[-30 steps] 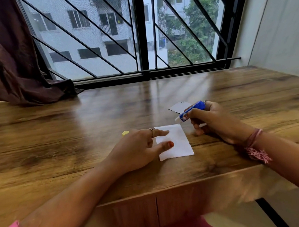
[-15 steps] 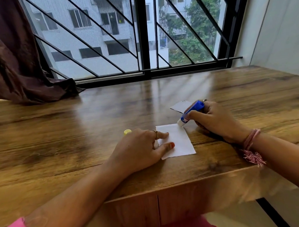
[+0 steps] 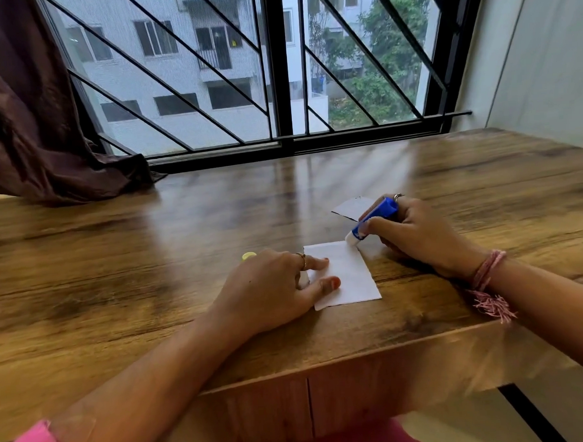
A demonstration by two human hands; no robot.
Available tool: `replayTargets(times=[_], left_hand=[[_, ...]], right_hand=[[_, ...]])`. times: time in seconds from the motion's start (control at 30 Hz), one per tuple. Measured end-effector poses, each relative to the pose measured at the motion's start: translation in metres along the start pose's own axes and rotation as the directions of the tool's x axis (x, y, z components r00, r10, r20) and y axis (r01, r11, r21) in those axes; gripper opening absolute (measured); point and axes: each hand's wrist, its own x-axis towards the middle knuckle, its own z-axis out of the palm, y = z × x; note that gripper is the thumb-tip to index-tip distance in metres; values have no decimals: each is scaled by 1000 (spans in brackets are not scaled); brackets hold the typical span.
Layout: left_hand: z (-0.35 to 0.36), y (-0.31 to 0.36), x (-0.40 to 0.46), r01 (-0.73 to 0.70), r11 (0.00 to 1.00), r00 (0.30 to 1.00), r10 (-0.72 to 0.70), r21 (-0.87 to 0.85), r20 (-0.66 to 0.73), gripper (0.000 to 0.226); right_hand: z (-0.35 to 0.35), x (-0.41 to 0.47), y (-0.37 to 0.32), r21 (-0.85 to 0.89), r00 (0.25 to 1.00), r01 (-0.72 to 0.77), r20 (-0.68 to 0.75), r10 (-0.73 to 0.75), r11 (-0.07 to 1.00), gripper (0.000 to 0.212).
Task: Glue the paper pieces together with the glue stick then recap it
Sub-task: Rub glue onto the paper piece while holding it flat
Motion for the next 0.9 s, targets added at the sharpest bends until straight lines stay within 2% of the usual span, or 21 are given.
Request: replayTargets(times=[0.47, 0.63, 0.77, 0.9], left_hand=[[1, -3, 0, 1, 1000, 1000, -1, 14, -7, 46], [1, -4, -1, 12, 1000, 1000, -12, 24, -13, 48], [0, -3, -1, 15, 999, 1000, -14, 40, -12, 49], [1, -2, -1, 12, 999, 1000, -12, 39, -12, 49]], right_hand=[[-1, 0, 1, -38, 999, 47, 21, -47, 998, 15], [-1, 2, 4, -10, 1000, 29, 4, -29, 1000, 18], [-3, 0, 4, 27, 996, 40, 73, -42, 999, 15], [-3, 0, 4, 38, 998, 27, 61, -29, 999, 15]])
